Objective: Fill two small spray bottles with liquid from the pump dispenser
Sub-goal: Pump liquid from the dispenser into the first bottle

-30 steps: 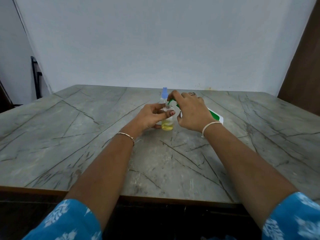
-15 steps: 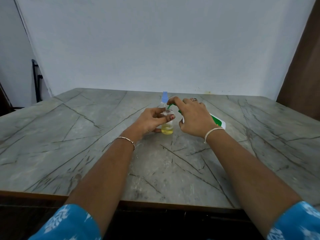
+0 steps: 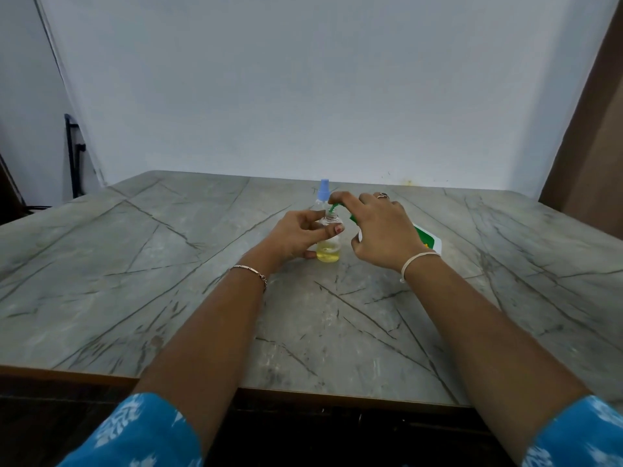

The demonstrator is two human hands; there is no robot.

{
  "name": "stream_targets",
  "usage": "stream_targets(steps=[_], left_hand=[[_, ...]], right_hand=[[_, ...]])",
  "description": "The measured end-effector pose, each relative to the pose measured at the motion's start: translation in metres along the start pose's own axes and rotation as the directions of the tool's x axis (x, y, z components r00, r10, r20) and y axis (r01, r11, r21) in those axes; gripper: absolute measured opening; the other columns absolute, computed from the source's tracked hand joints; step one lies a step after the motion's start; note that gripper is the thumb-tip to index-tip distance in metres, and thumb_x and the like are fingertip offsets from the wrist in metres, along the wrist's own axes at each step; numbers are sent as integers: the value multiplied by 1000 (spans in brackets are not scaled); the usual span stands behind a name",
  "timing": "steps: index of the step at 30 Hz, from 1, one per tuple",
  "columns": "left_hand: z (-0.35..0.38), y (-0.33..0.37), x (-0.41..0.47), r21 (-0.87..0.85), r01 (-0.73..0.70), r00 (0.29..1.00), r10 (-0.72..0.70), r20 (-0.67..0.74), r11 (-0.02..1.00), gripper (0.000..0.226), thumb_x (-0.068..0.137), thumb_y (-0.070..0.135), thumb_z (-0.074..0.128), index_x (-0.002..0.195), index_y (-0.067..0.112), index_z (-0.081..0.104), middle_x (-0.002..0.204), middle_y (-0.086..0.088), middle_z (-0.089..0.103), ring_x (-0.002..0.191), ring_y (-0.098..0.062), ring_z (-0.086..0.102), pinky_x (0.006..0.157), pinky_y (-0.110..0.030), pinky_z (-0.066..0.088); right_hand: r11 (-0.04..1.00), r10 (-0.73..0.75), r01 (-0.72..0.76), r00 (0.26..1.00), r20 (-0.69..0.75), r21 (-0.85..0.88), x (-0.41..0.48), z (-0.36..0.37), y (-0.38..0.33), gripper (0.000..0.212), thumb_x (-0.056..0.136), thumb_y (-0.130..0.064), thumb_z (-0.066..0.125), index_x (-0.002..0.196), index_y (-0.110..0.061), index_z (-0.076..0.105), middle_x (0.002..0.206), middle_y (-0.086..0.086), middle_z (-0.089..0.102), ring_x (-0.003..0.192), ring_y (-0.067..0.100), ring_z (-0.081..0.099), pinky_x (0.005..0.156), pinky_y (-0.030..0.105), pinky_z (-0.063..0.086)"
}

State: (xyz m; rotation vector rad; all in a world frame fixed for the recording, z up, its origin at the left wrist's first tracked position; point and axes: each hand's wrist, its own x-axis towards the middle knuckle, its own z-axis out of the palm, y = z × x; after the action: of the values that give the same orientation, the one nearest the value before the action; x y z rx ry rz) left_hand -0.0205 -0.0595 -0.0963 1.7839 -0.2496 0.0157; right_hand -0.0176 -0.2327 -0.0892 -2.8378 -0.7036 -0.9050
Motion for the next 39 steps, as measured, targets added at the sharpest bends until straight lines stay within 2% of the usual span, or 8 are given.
stream_targets(steps=[4,7,14,19,23,25,29,39], left_hand=[[0,0,0,9,-2,1000,2,-2,1000,45,81,30,73,122,16,60,102,3,66,89,-6,62,62,-21,57],[0,1,1,29,2,1000,-2,-9,1000,51,80,31,73,126,14,60,109,-1,66,96,-11,62,67,-24,59],[1,2,1,-9,31,999,-32,-3,999,31,82,29,72,110,22,61,96,9,65,84,-3,61,54,-16,53],[1,2,1,16,26,1000,-26,-16,1000,50,81,33,72,126,16,58,107,3,65,92,-7,61,59,-19,55],[2,1,1,46,21,999,-19,-31,999,58,81,36,72,132,15,55,113,1,63,97,-11,61,61,-20,57],[2,1,2,67,21,999,-19,-32,998,58,81,36,71,133,15,54,118,-2,62,106,-16,59,64,-20,58],[1,1,3,65,21,1000,-20,-21,998,55,81,35,71,131,15,55,116,0,61,103,-15,59,61,-19,56],[0,-1,5,78,18,1000,-16,-17,997,59,81,35,70,133,14,53,118,-1,62,106,-16,58,70,-23,58]], right_hand=[[998,5,-7,1000,28,59,0,-1,2,70,75,-20,63,135,-36,33,94,-1,57,96,26,54,84,44,48],[998,12,-14,1000,25,67,2,0,1,63,75,-18,63,129,-34,35,98,0,59,96,26,54,84,46,49],[999,9,-9,1000,2,41,4,1,-1,61,75,-17,62,128,-31,37,101,1,58,97,27,53,82,44,46],[1000,6,-7,1000,8,16,0,1,1,70,76,-20,65,135,-35,32,97,2,58,97,27,54,83,44,46],[999,12,-12,1000,21,32,1,2,1,67,75,-18,65,132,-35,33,97,1,58,97,27,53,84,45,48],[999,15,-16,1000,14,45,3,2,1,63,74,-17,64,128,-33,35,98,2,59,97,28,54,84,46,48],[997,20,-20,1000,1,75,5,0,-2,57,75,-15,63,125,-29,39,101,3,59,97,28,53,85,46,47],[998,12,-13,1000,16,54,0,1,2,70,75,-18,64,134,-36,32,93,0,56,95,26,54,83,44,48]])
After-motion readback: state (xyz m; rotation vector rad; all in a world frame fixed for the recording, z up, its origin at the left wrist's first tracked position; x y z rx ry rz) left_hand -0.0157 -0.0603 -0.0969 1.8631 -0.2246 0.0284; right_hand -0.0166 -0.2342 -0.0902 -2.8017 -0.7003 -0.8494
